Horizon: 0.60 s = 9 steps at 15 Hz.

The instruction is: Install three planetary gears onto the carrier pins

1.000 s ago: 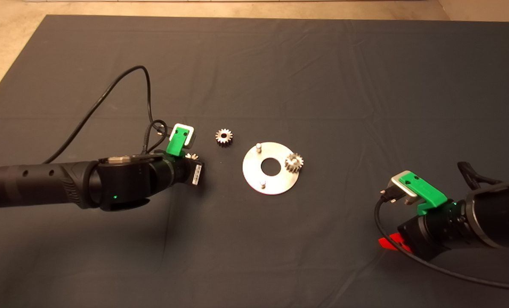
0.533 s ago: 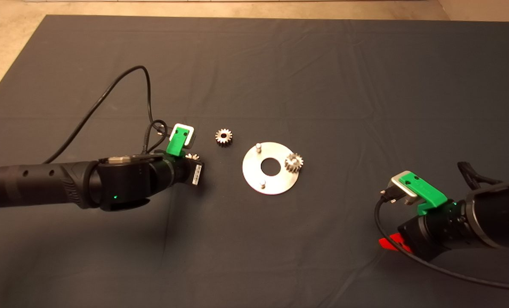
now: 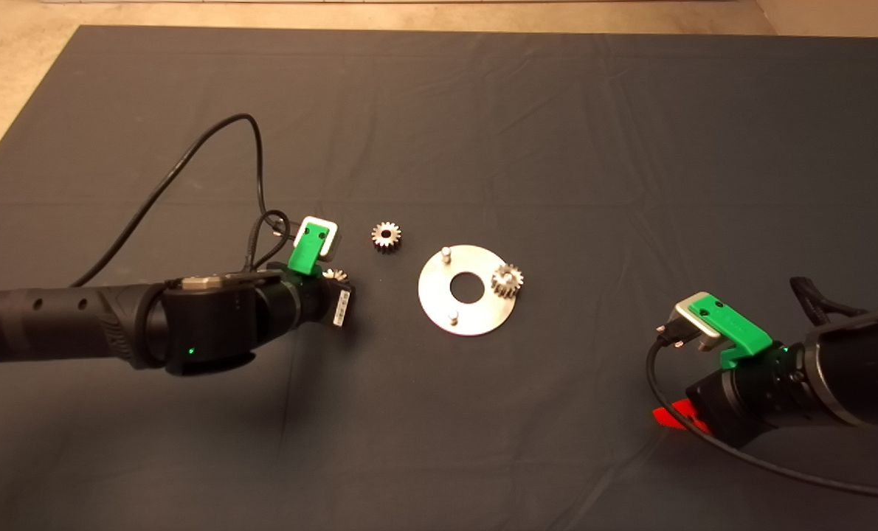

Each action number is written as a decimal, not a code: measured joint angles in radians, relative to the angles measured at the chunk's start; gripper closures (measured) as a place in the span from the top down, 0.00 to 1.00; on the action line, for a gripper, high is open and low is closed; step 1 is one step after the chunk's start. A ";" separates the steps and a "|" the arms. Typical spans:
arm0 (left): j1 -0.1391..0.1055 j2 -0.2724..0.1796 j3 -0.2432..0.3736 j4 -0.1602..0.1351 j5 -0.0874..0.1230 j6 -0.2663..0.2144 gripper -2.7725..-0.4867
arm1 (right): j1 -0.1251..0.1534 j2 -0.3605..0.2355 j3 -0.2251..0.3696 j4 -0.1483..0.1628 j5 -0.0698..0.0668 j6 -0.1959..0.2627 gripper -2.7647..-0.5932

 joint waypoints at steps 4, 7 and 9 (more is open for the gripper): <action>0.000 0.013 0.164 0.000 0.182 0.006 0.14 | 0.002 -0.002 0.000 0.000 0.000 0.000 0.60; 0.000 0.032 0.324 0.000 0.171 -0.007 0.12 | 0.025 -0.002 0.000 0.001 0.000 0.000 0.60; -0.001 0.054 0.340 0.000 0.178 -0.028 0.12 | 0.039 -0.003 0.001 0.003 0.000 0.000 0.60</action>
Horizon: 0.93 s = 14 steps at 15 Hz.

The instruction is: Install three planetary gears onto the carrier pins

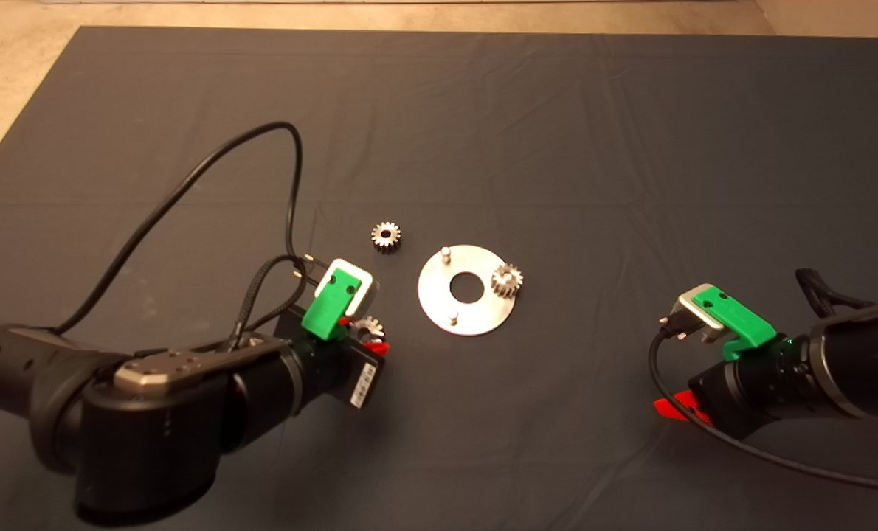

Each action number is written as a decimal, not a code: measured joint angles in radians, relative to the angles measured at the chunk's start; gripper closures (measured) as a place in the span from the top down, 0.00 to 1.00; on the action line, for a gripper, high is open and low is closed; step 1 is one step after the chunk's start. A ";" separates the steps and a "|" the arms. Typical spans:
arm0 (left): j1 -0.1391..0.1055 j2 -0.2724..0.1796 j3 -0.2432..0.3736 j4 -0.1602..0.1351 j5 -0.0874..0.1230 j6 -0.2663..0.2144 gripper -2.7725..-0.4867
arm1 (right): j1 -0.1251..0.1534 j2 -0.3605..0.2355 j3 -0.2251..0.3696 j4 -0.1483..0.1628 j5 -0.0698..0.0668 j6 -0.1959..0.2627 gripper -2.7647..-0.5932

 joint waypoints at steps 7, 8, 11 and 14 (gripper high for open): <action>0.000 0.181 -0.051 0.013 -0.003 -0.018 0.12 | 0.034 -0.055 0.000 0.008 -0.001 -0.013 0.60; 0.001 0.186 -0.068 0.015 0.003 -0.018 0.12 | 0.038 -0.054 0.000 0.009 0.000 -0.016 0.60; 0.001 0.223 -0.107 0.016 0.016 -0.017 0.12 | 0.052 -0.054 0.001 0.016 0.003 -0.020 0.60; 0.001 0.251 -0.140 0.022 0.000 -0.004 0.12 | 0.069 -0.063 0.002 0.030 0.000 -0.020 0.60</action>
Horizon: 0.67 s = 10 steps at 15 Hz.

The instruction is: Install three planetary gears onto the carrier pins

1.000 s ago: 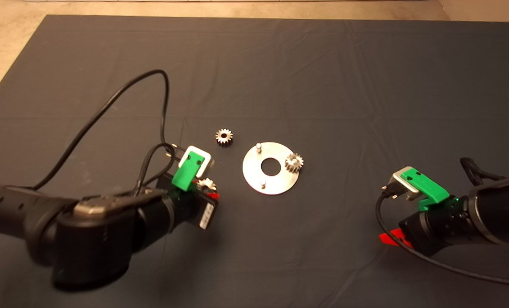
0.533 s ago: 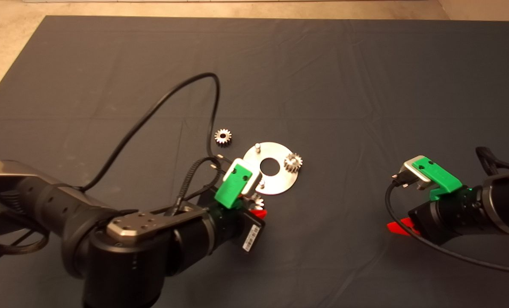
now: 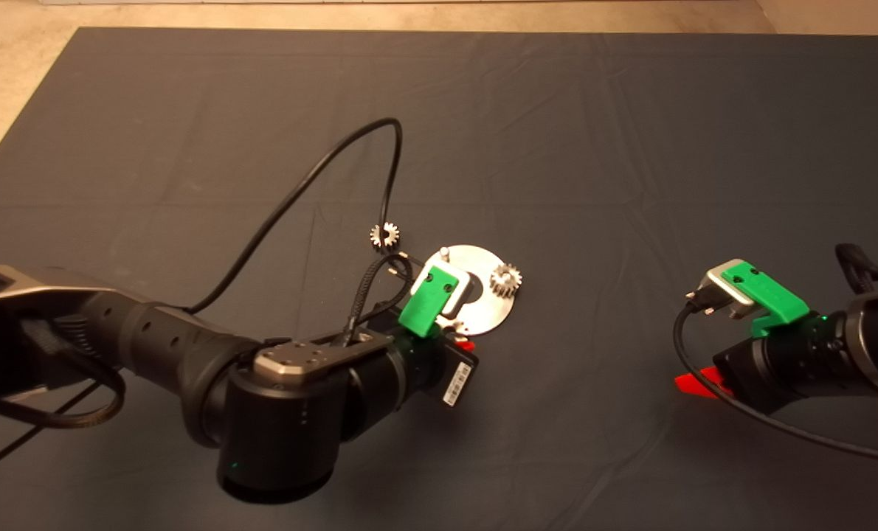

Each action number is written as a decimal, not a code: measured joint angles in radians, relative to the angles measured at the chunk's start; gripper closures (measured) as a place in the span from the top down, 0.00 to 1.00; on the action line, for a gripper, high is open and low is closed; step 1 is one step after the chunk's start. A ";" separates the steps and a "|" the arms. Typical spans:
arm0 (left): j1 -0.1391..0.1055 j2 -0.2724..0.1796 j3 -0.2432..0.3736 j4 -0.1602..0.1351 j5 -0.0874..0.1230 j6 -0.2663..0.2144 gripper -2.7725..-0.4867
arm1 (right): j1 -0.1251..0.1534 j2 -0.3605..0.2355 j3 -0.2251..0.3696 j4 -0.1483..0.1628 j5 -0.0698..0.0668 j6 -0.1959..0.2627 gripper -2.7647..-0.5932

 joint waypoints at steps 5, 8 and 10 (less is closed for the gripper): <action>0.011 0.032 -0.069 0.001 0.009 0.041 0.12 | 0.011 0.000 0.001 0.010 0.002 -0.002 0.60; 0.017 0.040 -0.089 0.000 0.007 0.056 0.11 | 0.011 0.000 0.001 0.017 0.000 -0.002 0.60; 0.017 0.040 -0.101 0.001 0.010 0.064 0.11 | 0.017 0.000 0.001 0.018 0.001 -0.002 0.60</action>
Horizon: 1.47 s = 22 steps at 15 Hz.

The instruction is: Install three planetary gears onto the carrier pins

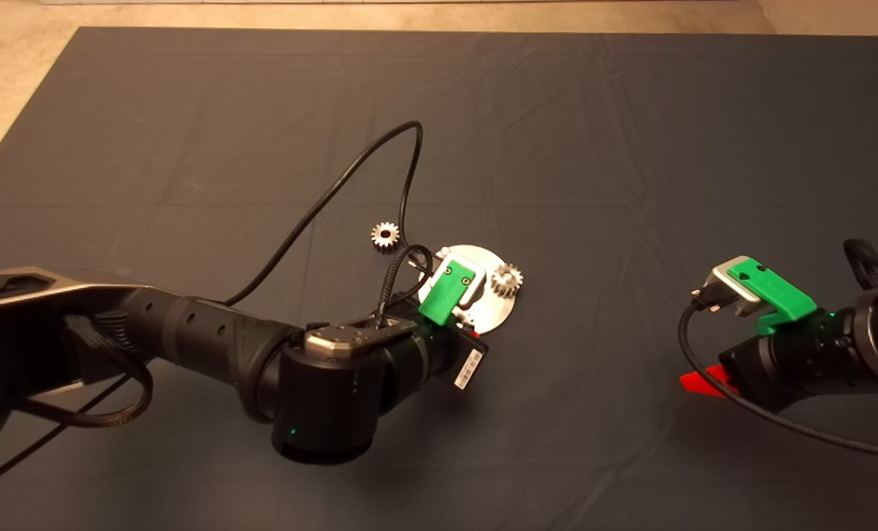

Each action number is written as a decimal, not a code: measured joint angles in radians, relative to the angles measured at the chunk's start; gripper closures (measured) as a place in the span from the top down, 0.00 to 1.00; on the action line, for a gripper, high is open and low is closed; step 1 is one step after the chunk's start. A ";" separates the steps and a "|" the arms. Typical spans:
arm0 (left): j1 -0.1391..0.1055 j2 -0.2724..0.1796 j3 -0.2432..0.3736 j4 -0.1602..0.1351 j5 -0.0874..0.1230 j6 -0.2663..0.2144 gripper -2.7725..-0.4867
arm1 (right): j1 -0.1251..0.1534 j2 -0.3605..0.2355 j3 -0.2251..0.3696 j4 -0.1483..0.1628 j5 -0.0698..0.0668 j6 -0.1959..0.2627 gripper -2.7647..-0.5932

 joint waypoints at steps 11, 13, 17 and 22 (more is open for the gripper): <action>0.003 0.005 -0.049 0.000 -0.001 0.007 0.11 | 0.002 0.000 0.001 0.005 -0.001 0.000 0.60; 0.011 0.006 -0.056 0.001 -0.002 0.009 0.11 | 0.003 0.000 0.001 0.006 0.000 0.000 0.60; 0.033 0.006 -0.066 0.008 -0.004 0.010 0.11 | 0.004 0.000 0.001 0.007 -0.001 0.000 0.60; 0.033 0.008 -0.081 0.019 -0.013 0.010 0.11 | 0.004 0.000 0.001 0.008 -0.001 0.000 0.60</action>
